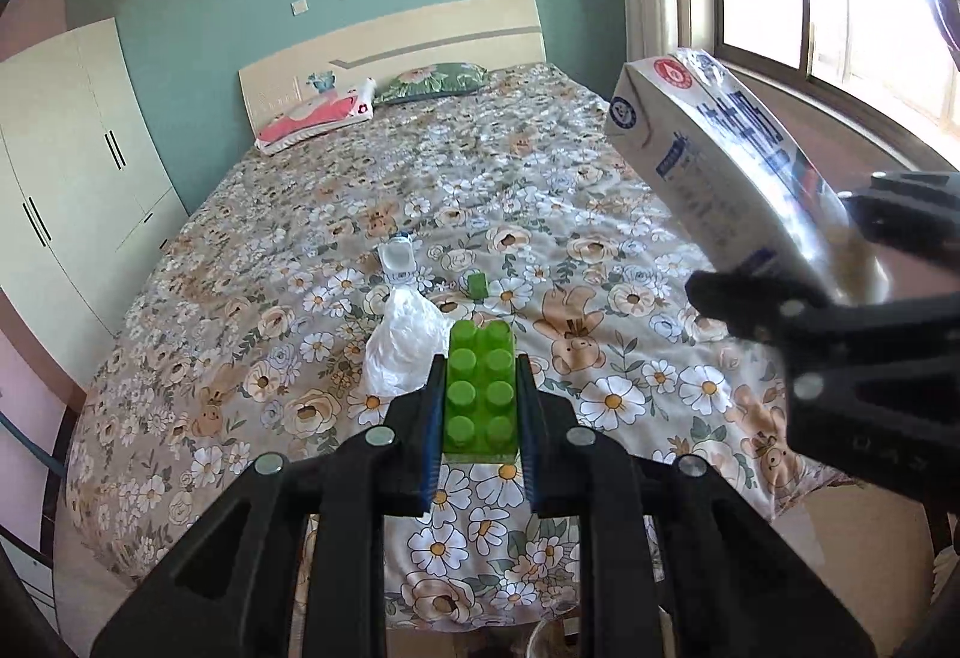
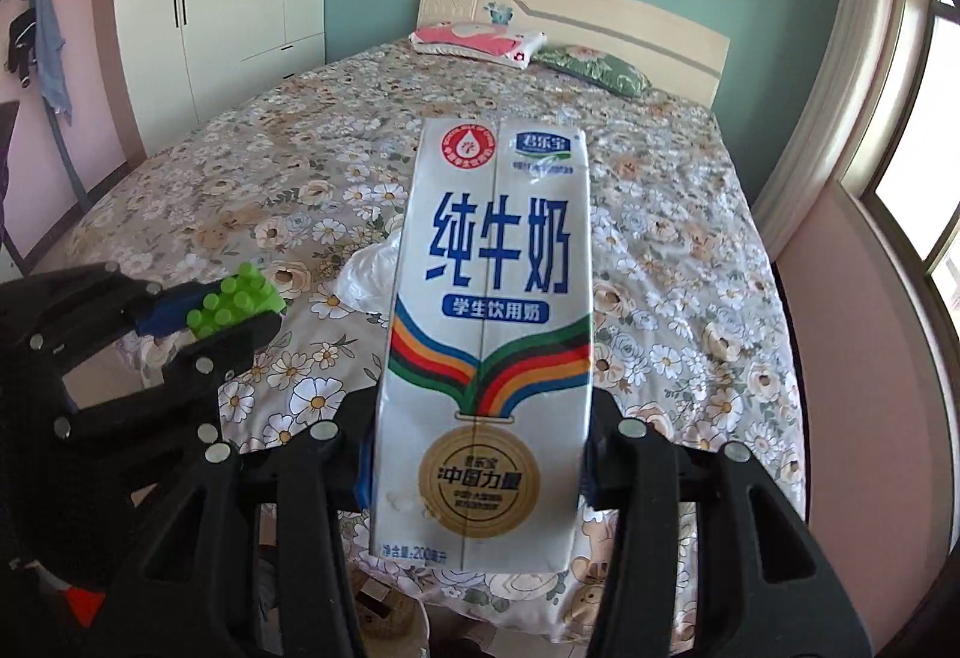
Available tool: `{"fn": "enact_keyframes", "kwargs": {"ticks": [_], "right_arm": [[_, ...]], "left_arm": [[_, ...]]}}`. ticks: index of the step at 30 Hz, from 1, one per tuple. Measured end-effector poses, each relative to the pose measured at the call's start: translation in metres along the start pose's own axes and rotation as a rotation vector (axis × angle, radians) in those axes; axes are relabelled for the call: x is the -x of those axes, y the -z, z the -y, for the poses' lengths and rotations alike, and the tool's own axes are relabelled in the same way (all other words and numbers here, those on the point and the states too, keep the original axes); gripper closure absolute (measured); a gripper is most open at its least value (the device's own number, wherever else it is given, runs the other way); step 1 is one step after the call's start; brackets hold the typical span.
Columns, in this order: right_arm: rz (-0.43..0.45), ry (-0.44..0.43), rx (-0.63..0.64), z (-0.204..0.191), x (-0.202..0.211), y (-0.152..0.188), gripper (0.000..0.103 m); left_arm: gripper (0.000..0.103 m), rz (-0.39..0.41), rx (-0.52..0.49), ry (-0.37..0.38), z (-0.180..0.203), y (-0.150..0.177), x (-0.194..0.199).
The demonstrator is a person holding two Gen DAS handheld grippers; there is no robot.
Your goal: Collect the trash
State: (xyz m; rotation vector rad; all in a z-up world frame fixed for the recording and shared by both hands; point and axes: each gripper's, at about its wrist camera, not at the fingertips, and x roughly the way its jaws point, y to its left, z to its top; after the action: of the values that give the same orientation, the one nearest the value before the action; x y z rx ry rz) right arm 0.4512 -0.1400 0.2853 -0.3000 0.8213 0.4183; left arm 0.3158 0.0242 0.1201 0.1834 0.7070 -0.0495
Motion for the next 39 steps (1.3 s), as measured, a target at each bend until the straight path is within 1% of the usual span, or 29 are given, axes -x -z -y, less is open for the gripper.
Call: {"fn": "enact_keyframes", "kwargs": {"ticks": [6, 10, 12, 14, 15, 19, 22, 26, 29, 35, 39], "right_arm": [[0.067, 0.015, 0.048, -0.006, 0.070, 0.004, 0.054], [0.106, 0.017, 0.061, -0.005, 0.111, 0.005, 0.054], [0.125, 0.018, 0.072, -0.005, 0.130, 0.008, 0.054], [0.148, 0.031, 0.090, -0.005, 0.149, 0.012, 0.054], [0.157, 0.035, 0.102, -0.006, 0.158, 0.015, 0.054], [0.179, 0.036, 0.137, -0.006, 0.187, 0.031, 0.054], [0.199, 0.026, 0.151, -0.003, 0.205, 0.045, 0.054], [0.212, 0.017, 0.156, 0.002, 0.223, 0.068, 0.054], [0.208, 0.005, 0.154, 0.009, 0.226, 0.082, 0.054], [0.185, -0.016, 0.145, 0.012, 0.222, 0.114, 0.054], [0.182, -0.055, 0.135, 0.011, 0.216, 0.135, 0.054]], "left_arm": [[0.079, 0.080, -0.027, -0.041, 0.006, -0.008, 0.063], [0.079, 0.113, -0.035, -0.059, 0.006, -0.009, 0.097], [0.079, 0.123, -0.040, -0.074, 0.004, -0.008, 0.111], [0.079, 0.128, -0.066, -0.118, 0.004, -0.004, 0.123], [0.079, 0.130, -0.075, -0.126, 0.003, -0.002, 0.128], [0.079, 0.126, -0.083, -0.125, -0.005, 0.007, 0.148], [0.079, 0.143, -0.097, -0.127, -0.006, 0.014, 0.165], [0.079, 0.158, -0.114, -0.103, -0.003, 0.029, 0.186], [0.079, 0.160, -0.122, -0.087, -0.002, 0.043, 0.194], [0.079, 0.133, -0.130, -0.045, 0.001, 0.076, 0.188], [0.079, 0.103, -0.137, -0.002, 0.004, 0.098, 0.179]]}}
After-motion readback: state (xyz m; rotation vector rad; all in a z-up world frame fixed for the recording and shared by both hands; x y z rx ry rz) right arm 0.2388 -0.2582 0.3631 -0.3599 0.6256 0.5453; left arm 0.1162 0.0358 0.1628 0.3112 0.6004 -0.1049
